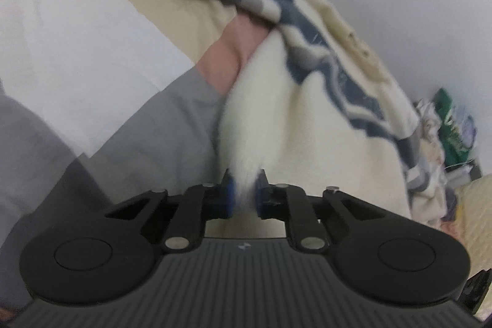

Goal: Fold large clothes

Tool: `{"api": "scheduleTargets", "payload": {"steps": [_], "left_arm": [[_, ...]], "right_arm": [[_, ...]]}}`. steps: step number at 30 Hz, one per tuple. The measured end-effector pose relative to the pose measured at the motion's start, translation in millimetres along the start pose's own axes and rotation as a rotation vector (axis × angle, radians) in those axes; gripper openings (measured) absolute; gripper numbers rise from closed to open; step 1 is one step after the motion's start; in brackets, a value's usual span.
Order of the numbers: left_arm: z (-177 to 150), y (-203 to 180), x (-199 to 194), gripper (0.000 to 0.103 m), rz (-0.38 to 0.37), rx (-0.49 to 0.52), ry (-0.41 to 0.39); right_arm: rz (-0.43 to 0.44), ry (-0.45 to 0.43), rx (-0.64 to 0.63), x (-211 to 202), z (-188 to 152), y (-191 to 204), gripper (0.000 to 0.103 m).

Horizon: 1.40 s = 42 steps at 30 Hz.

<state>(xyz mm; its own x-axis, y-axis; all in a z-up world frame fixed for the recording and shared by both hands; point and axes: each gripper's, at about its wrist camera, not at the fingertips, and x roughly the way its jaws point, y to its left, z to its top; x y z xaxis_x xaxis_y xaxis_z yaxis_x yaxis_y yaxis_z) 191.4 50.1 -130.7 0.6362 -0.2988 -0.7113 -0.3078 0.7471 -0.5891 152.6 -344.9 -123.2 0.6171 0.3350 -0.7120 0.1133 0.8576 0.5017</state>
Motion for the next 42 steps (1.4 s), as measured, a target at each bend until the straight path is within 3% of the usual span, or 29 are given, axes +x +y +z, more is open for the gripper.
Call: {"api": "scheduleTargets", "payload": {"steps": [7, 13, 20, 22, 23, 24, 25, 26, 30, 33, 42], "left_arm": [[-4, -12, -54, 0.013, -0.052, 0.033, -0.070], [-17, -15, -69, 0.013, 0.046, 0.097, -0.035], [-18, -20, -55, 0.014, 0.106, 0.140, 0.022], [-17, -22, -57, 0.024, 0.120, 0.160, 0.016], [-17, -23, -58, 0.038, 0.128, 0.166, 0.004], [-16, -24, -59, 0.051, 0.131, 0.168, -0.010], [-16, -25, -62, 0.054, 0.139, 0.173, -0.032], [-16, -29, -63, 0.055, 0.150, 0.183, -0.050], [-12, -46, -64, 0.059, 0.160, 0.221, -0.075], [-12, -65, -60, 0.061, 0.158, 0.268, -0.097], [-31, -128, -15, 0.061, 0.112, 0.468, -0.087]], "right_arm": [[0.028, -0.049, -0.093, -55, 2, 19, 0.010], [-0.067, 0.034, -0.181, -71, -9, 32, 0.009], [-0.131, 0.085, -0.041, -49, -18, 19, 0.013], [-0.138, 0.091, -0.013, -47, -15, 18, 0.027], [-0.138, 0.093, 0.004, -48, -12, 16, 0.034], [-0.130, 0.090, 0.023, -51, -9, 14, 0.049], [-0.119, 0.080, 0.039, -56, -5, 12, 0.057], [-0.113, 0.066, 0.051, -60, -4, 11, 0.058], [-0.086, -0.025, 0.047, -87, 23, 3, 0.057], [-0.114, -0.117, 0.048, -103, 53, -14, 0.057], [-0.176, -0.328, 0.282, -80, 116, -122, 0.058]]}}
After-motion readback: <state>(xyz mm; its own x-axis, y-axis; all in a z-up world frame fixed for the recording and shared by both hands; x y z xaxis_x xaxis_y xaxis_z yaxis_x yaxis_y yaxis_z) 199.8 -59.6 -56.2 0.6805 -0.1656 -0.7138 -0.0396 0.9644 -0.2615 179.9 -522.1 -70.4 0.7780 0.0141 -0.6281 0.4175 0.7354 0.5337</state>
